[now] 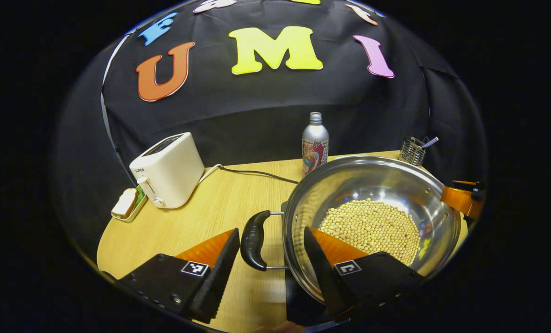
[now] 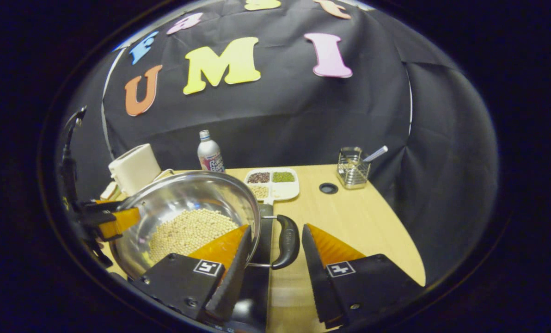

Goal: First push the handle of the pot to place it horizontally, then grasp the pot with both hands and set it on the induction cooktop.

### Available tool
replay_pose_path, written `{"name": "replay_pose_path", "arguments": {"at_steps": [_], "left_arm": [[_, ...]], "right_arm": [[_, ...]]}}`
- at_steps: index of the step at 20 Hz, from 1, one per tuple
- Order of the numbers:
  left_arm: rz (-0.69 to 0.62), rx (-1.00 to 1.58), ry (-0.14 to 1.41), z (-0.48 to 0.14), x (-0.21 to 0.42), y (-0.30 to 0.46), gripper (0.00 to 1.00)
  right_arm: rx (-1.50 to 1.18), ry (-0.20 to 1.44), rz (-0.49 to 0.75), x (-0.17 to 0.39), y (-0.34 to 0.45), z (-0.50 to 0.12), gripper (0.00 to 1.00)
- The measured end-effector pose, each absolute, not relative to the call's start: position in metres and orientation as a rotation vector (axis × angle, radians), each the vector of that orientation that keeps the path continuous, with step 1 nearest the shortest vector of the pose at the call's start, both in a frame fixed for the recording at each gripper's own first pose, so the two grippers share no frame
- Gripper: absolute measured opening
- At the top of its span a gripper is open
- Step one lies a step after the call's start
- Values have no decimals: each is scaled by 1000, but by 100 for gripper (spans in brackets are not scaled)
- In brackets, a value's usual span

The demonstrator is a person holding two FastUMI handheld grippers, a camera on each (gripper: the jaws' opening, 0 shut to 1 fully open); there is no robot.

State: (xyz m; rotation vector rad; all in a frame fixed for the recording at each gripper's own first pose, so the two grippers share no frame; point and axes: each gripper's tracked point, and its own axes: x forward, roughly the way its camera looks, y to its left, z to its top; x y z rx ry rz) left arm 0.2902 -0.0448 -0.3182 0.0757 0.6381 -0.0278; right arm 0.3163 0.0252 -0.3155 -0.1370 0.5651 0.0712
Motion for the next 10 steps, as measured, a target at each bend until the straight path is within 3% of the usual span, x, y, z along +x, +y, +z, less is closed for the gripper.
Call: {"name": "replay_pose_path", "arguments": {"at_steps": [1, 7, 9, 10], "left_arm": [[-21, 66, 635, -314, 285, -44, 91], [-11, 22, 583, -283, 242, -45, 97], [-22, 5, 564, -272, 225, -48, 97], [-26, -3, 556, -268, 217, -49, 97]], "right_arm": [[-163, 548, 70, 311, 27, -312, 81], [-129, 488, 125, 268, 39, -287, 83], [-120, 477, 117, 251, 37, -279, 94], [-111, 472, 118, 243, 37, -274, 93]]}}
